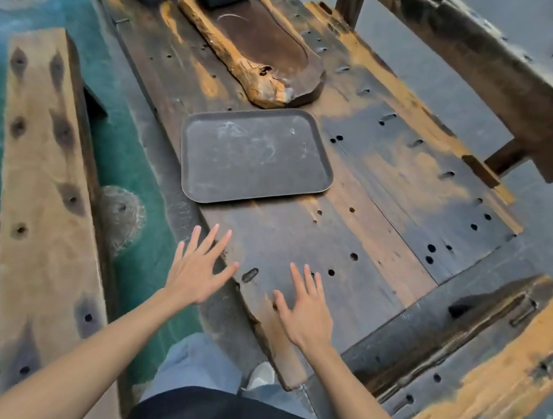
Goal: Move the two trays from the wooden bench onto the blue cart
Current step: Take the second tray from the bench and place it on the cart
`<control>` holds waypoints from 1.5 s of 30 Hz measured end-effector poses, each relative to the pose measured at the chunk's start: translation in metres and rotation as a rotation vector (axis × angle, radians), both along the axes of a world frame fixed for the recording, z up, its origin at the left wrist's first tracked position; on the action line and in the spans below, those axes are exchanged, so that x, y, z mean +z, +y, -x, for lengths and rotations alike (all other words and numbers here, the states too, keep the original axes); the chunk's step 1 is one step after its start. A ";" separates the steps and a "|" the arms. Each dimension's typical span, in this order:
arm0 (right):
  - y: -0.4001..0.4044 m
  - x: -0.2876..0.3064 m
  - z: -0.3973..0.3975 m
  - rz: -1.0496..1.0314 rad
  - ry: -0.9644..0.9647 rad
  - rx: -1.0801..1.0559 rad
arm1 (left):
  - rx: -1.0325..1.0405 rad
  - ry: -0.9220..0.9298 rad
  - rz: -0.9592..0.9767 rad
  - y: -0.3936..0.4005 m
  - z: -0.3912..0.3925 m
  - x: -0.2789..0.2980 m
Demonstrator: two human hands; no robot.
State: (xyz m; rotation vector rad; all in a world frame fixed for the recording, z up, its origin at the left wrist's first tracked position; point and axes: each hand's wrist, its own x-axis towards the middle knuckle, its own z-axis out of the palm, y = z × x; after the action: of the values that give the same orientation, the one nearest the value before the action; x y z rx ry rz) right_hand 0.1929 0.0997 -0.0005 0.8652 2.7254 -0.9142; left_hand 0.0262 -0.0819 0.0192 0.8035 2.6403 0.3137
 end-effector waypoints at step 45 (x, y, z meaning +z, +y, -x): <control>0.050 -0.054 0.304 0.871 0.227 -1.596 | -0.059 -0.412 -0.139 0.217 0.509 -0.054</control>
State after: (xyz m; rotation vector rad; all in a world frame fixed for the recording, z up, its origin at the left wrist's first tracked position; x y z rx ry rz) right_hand -0.1114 0.1494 -0.0543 2.5900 0.8520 -2.0956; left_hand -0.4831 0.1350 -0.0348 0.7633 2.2248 0.5843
